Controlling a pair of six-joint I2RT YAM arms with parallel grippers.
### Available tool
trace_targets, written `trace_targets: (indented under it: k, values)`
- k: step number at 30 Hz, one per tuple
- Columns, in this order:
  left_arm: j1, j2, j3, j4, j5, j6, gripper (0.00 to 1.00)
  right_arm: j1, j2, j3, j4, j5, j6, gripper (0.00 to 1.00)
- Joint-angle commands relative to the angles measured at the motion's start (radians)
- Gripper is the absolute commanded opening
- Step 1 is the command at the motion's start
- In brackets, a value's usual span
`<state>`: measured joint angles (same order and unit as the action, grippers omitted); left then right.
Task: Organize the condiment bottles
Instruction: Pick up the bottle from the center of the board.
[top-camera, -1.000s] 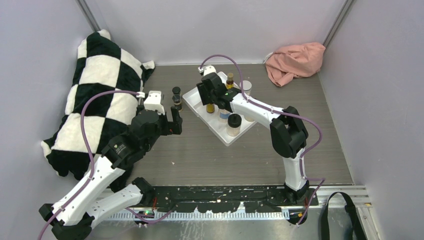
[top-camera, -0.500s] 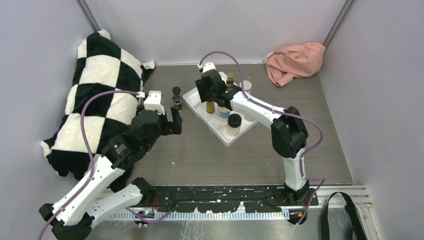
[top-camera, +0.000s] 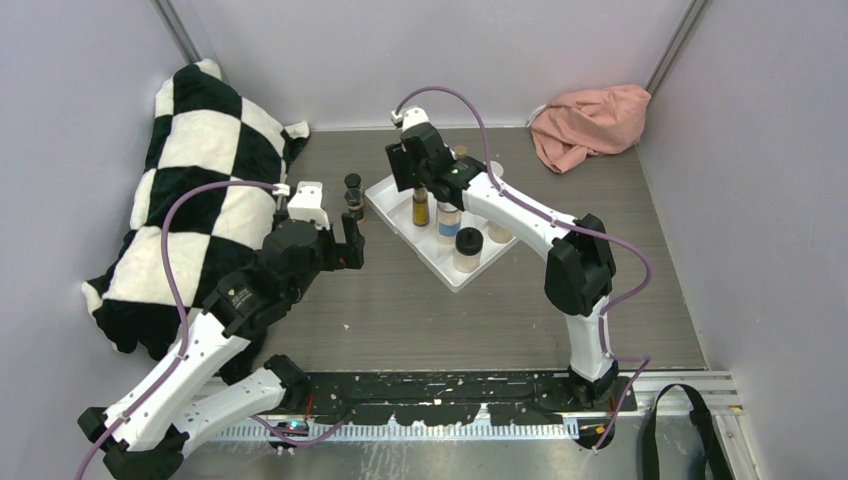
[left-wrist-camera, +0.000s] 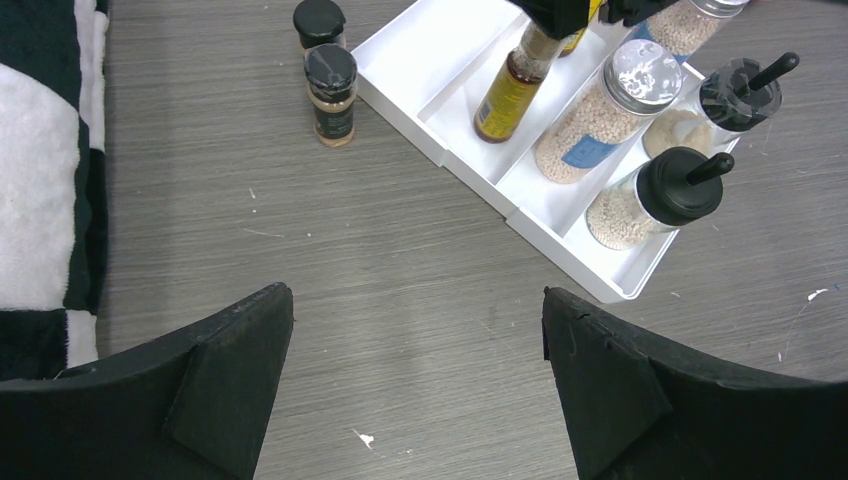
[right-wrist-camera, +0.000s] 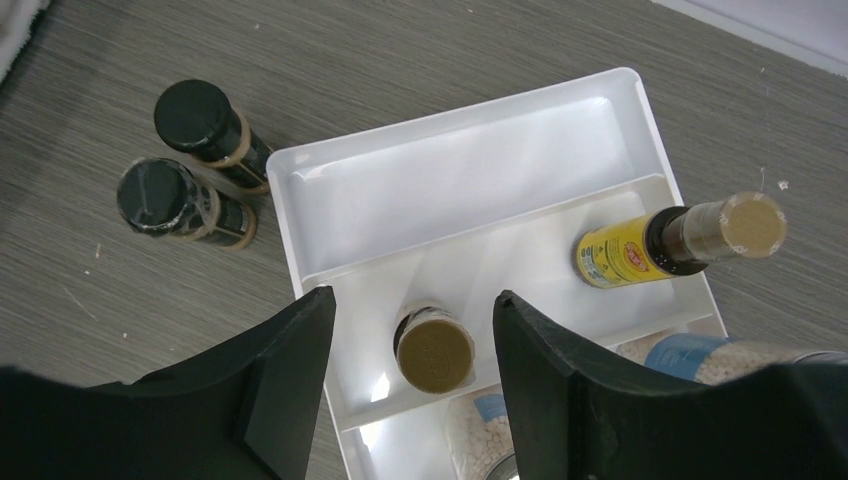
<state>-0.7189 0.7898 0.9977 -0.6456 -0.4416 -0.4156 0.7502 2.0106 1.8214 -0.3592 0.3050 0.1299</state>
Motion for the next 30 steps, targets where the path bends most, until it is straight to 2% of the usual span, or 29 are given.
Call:
trace_targets:
  k: [1, 16, 30]
  values:
    - [-0.001, -0.016, 0.031, 0.034, -0.011, -0.010, 0.95, -0.001, 0.014, 0.136, -0.044, -0.032, -0.035, 0.65]
    - [-0.002, -0.049, 0.092, 0.054, -0.034, 0.030, 0.94, 0.030, 0.225, 0.538, -0.299, -0.087, -0.075, 0.66]
    - [-0.002, -0.038, 0.138, 0.077, -0.066, 0.091, 0.93, 0.072, 0.299, 0.613, -0.347, -0.125, -0.088, 0.66]
